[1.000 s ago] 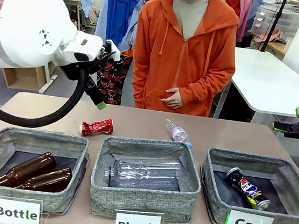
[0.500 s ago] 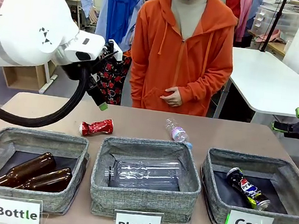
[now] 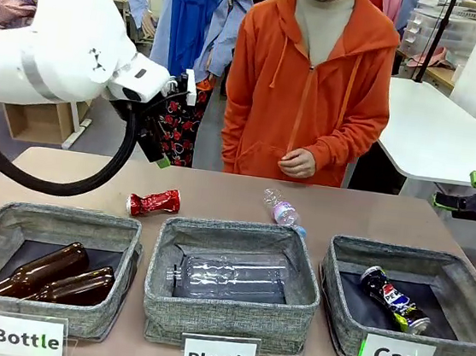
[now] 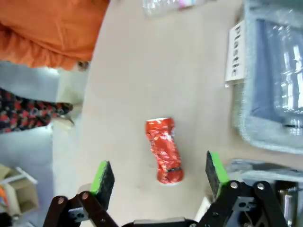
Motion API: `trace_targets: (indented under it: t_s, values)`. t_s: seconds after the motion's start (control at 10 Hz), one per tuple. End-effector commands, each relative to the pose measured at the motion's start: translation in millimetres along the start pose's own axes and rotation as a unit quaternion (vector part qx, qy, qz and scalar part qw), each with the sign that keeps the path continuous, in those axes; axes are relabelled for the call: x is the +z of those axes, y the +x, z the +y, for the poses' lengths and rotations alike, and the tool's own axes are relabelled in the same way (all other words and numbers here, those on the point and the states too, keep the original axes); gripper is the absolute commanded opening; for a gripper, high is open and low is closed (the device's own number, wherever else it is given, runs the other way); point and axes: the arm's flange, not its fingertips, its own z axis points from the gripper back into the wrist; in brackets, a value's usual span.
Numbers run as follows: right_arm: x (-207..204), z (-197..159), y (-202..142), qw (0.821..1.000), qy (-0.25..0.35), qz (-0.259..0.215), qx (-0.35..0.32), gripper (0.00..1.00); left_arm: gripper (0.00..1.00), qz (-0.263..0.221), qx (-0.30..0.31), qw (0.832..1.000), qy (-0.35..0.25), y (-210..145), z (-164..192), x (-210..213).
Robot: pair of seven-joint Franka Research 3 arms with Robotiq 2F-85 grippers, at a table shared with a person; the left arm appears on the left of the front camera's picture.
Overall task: Sort the can waste into the basket.
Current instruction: Pick up the can waste from the table and place it in the right Fabric basket.
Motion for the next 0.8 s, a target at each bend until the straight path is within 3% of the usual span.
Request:
trace_targets:
  t_s: [0.0,0.4,0.7]
  values:
    - [0.1,3.2,-2.3,1.000,0.004,0.000,0.006,1.00,1.00,-0.041,-0.016,0.999,-0.019,-17.7,17.4,-20.1]
    - [0.1,3.2,-2.3,1.000,0.004,0.000,0.006,1.00,1.00,-0.015,0.017,0.999,-0.045,-34.6,35.0,-99.3]
    - [0.1,3.2,-2.3,1.000,0.004,0.000,0.006,1.00,1.00,0.033,0.022,0.998,-0.051,-49.1,36.8,-134.0]
